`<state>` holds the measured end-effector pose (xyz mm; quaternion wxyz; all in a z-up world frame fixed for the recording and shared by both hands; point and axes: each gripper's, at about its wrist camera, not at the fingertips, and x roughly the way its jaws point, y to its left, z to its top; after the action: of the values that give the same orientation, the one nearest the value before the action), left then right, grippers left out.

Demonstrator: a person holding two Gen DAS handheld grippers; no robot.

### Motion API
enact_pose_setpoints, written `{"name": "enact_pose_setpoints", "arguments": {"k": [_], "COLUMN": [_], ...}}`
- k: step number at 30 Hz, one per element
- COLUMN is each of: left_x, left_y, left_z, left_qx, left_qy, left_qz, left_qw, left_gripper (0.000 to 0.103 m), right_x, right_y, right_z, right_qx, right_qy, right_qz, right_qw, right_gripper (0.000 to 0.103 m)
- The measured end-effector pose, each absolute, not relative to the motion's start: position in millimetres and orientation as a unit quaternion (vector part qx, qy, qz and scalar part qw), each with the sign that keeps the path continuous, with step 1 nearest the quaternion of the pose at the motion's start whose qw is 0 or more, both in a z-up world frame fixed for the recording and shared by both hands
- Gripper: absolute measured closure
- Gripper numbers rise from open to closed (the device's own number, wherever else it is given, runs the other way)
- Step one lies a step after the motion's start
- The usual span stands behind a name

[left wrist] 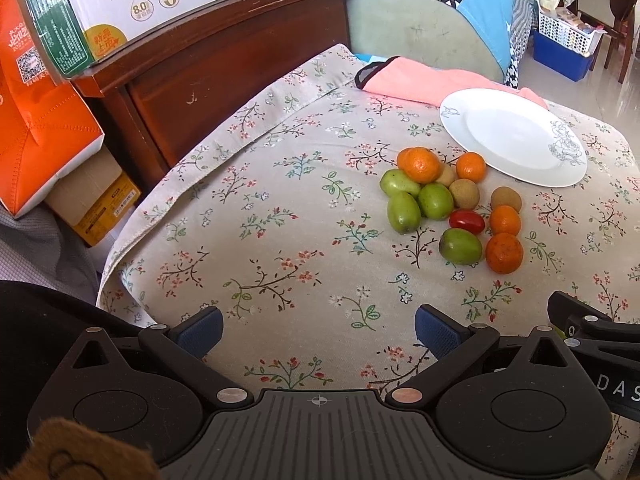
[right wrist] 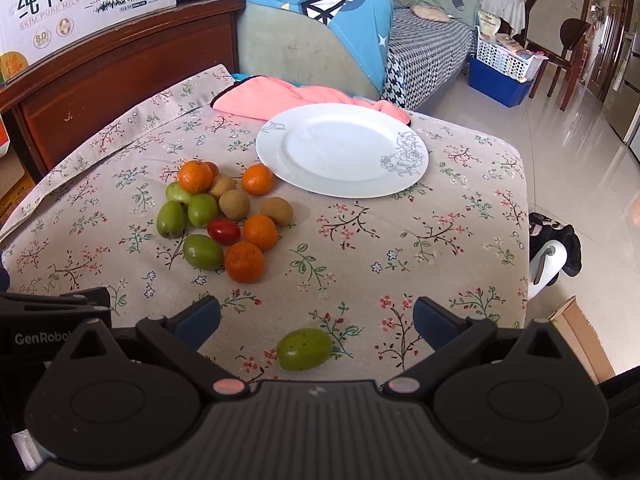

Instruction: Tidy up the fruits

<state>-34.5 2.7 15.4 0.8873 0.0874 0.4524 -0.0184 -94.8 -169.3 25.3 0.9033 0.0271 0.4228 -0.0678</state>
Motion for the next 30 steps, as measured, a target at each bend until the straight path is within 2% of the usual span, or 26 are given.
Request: {"name": "enact_pose_setpoints", "arguments": {"k": [16,24,30], "left_x": [-25.8,-11.4,-3.3], "left_y": [-8.3,5.8,2.0], "left_z": [26.0,29.9,25.4], "left_qx": [0.105,0.077,0.078], "left_qy": [0.425,0.419,0.419], "left_qz": [-0.067,-0.068,-0.077], "left_qw": [0.897,0.902,0.901], "left_gripper": [0.000,0.000,0.001], "right_x": [-104.9,-118.5,-121.2], "right_y": [-198.0,-214.4,-211.9], "right_z": [28.4,20.8,5.7], "right_qx": [0.066,0.092,0.096], "right_qy": [0.403,0.409,0.433], "right_qz": [-0.065,-0.050,-0.027], "right_qw": [0.911,0.906,0.896], "right_gripper": [0.001,0.001,0.010]}}
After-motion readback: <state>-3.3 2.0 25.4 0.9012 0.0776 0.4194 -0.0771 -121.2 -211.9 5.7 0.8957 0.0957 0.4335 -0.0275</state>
